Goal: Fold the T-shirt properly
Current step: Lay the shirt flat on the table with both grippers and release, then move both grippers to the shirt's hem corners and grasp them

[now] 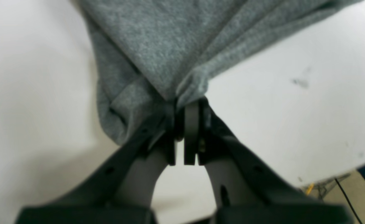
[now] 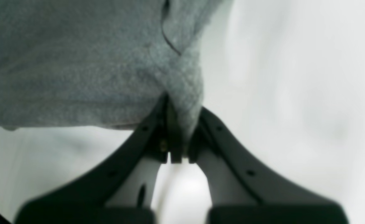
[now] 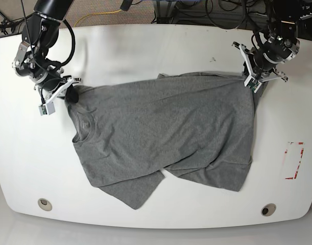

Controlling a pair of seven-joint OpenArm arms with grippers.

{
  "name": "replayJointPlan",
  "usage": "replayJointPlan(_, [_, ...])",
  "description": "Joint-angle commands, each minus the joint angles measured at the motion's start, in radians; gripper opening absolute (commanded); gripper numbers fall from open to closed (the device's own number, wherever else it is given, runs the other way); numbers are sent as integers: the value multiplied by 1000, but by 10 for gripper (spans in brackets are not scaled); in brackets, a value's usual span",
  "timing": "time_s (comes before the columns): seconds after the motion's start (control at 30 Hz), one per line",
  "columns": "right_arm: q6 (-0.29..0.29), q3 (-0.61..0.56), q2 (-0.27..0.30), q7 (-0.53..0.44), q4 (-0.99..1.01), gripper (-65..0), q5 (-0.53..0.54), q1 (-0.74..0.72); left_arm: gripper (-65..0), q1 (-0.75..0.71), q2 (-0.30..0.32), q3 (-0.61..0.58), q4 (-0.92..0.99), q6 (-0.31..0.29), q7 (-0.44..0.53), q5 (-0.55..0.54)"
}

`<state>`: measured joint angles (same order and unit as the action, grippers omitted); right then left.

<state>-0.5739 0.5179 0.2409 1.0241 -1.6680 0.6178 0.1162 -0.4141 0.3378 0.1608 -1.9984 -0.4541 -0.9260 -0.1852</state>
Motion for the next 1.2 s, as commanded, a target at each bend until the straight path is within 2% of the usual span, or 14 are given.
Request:
replayJointPlan(0.0, [2,11,11,-21,-21,-650,58,24,-650,-41,13,7,-17,4,5,2])
replayJointPlan(0.27, [4,25,11,-20,-19,-650,107,112,-650,-187,13,15,-17,4,5,2])
replayJointPlan(0.37, [4,25,11,-20,-21,-650,109,150,-650,-239,7,55,-17,4,6,2])
replayJointPlan(0.4, [1,25,11,-20,-21,-633,109,165,-650,-254,5,67,-17,4,6,2])
replayJointPlan(0.5, [-4,26,5,-23,-21,-509,109,187,-650,-259,5,70,-17,4,6,2])
replayJointPlan(0.53, [-4,28,-8,-23,-21,-438,110,191,-636,-259,5,70,-17,4,5,0])
replayJointPlan(0.67, [-4,118,-39,-20,-71,-185,127,205,-496,-256,5,69,-17,4,5,0])
replayJointPlan(0.73, [-4,123,-41,-20,-100,-135,127,204,-424,-246,5,67,-17,4,5,-1])
replayJointPlan(0.8, [-4,124,-41,-20,-137,-135,127,201,-342,-219,5,69,-17,4,5,-1])
replayJointPlan(0.93, [-1,123,-41,-17,-145,-141,123,121,-251,-156,4,70,-17,4,3,-3])
replayJointPlan(1.0, [2,123,-41,-4,-134,-141,123,89,-244,-136,-3,73,-17,4,3,-3])
replayJointPlan(1.17, [4,120,1,8,27,-141,121,-66,-247,-26,-81,161,-17,2,0,-3])
